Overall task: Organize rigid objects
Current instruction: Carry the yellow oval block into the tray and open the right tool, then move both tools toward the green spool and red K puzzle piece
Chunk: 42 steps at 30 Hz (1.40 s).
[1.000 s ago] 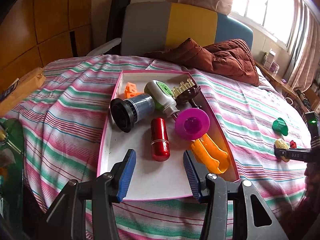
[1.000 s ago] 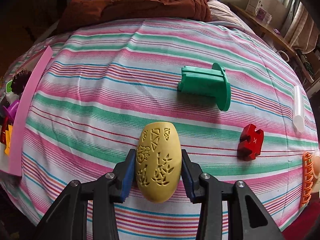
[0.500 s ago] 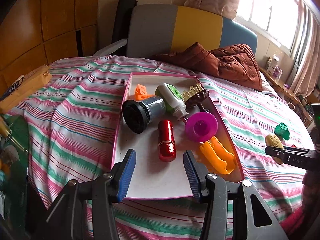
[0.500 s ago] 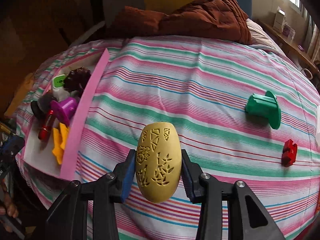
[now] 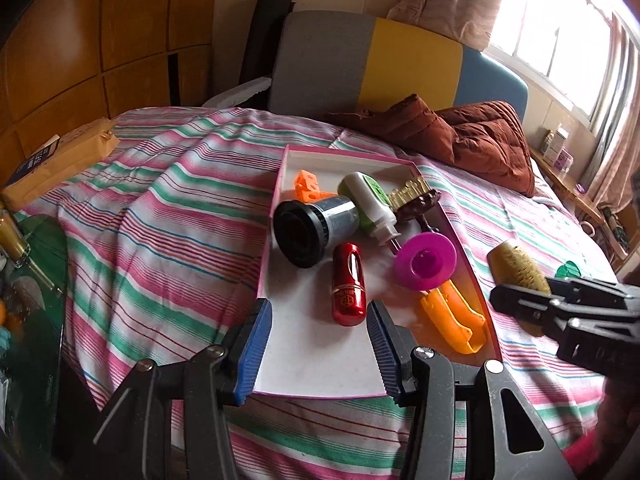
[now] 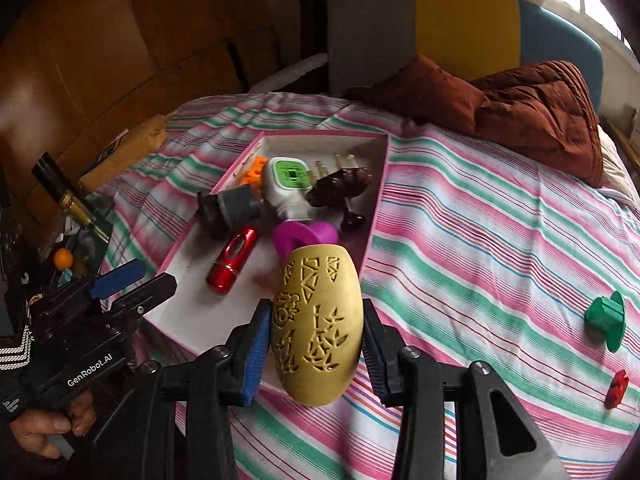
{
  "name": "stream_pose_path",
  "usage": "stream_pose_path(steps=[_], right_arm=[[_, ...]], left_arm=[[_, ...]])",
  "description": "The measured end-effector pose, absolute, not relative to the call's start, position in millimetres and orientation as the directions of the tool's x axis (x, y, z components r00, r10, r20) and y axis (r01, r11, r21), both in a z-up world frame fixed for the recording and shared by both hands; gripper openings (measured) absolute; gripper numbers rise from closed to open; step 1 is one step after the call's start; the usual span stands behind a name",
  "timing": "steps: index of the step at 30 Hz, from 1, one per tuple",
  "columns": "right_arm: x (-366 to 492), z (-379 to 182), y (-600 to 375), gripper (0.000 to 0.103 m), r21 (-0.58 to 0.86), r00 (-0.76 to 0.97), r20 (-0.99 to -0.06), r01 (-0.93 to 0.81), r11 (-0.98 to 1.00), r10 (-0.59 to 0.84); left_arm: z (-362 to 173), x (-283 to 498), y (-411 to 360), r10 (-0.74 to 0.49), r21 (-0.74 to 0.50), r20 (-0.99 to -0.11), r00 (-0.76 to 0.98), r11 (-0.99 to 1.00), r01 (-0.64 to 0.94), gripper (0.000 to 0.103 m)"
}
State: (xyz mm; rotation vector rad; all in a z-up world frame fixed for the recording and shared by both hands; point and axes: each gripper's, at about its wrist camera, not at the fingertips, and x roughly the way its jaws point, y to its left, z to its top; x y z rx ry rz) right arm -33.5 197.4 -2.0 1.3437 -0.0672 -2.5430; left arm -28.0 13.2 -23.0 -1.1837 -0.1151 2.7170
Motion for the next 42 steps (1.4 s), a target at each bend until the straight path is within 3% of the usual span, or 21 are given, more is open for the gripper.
stream_pose_path(steps=[8, 17, 25, 42], right_arm=[[-54.0, -20.8, 153.5, 0.042, 0.159, -0.476, -0.833, 0.28, -0.947, -0.281], [-84.1, -47.3, 148.2, 0.043, 0.178, -0.464, -0.847, 0.214, -0.961, -0.26], [-62.6, -24.3, 175.1, 0.043, 0.233, -0.54, -0.789, 0.176, -0.956, -0.292], [-37.4, 3.3, 289.7, 0.043, 0.153, -0.631, -0.771, -0.063, -0.986, -0.079]], left_arm=[[-25.1, -31.2, -8.0, 0.159, -0.152, -0.722, -0.674, -0.986, -0.07, 0.05], [-27.9, -30.2, -11.4, 0.146, -0.136, -0.731, -0.667, -0.988, -0.067, 0.05], [-25.2, -28.5, -1.0, 0.156, -0.125, -0.73, -0.666, -0.988, -0.094, 0.05], [-9.4, -14.6, 46.9, 0.221, -0.075, -0.711, -0.667, -0.968, -0.24, 0.053]])
